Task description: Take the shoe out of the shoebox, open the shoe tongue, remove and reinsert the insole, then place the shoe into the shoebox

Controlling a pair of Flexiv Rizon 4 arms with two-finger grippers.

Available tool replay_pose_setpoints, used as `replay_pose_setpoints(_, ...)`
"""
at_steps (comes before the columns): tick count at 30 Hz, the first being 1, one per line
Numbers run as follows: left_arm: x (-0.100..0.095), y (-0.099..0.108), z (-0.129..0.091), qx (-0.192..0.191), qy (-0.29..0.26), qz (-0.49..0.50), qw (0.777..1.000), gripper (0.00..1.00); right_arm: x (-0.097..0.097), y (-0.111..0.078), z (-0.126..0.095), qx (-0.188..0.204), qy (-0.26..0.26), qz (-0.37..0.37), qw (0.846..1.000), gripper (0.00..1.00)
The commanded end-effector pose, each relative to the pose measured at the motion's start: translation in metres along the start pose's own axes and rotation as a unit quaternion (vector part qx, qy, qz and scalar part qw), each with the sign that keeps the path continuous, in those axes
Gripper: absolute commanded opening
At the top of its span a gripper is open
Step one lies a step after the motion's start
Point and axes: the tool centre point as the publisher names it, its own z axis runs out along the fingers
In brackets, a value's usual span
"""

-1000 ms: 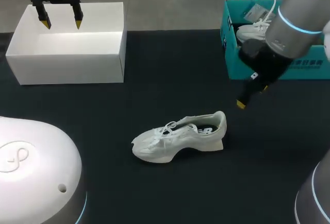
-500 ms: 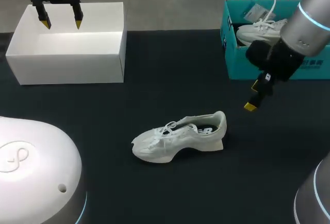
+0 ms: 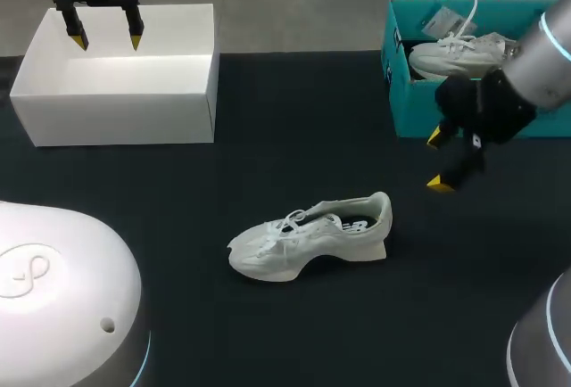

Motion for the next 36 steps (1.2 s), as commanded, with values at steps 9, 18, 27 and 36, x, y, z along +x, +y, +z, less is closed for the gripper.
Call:
replay_pose_setpoints(9, 0.0, 0.001, 0.0, 0.001, 0.0, 0.0, 1.0, 1.0, 0.012, -0.052, 0.017, -0.086, -0.005, -0.017, 0.996, 1.0)
replay_pose_setpoints(18, 0.0, 0.001, 0.0, 0.001, 0.0, 0.0, 1.0, 1.0, 0.019, -0.064, 0.03, -0.166, -0.048, -0.123, 0.977, 1.0)
replay_pose_setpoints(27, 0.0, 0.001, 0.0, 0.001, 0.0, 0.0, 1.0, 1.0, 0.017, -0.084, 0.055, -0.206, -0.011, -0.109, 0.972, 1.0)
replay_pose_setpoints(36, 0.0, 0.001, 0.0, 0.001, 0.0, 0.0, 1.0, 1.0, 0.02, -0.096, 0.074, -0.219, -0.001, -0.084, 0.972, 1.0)
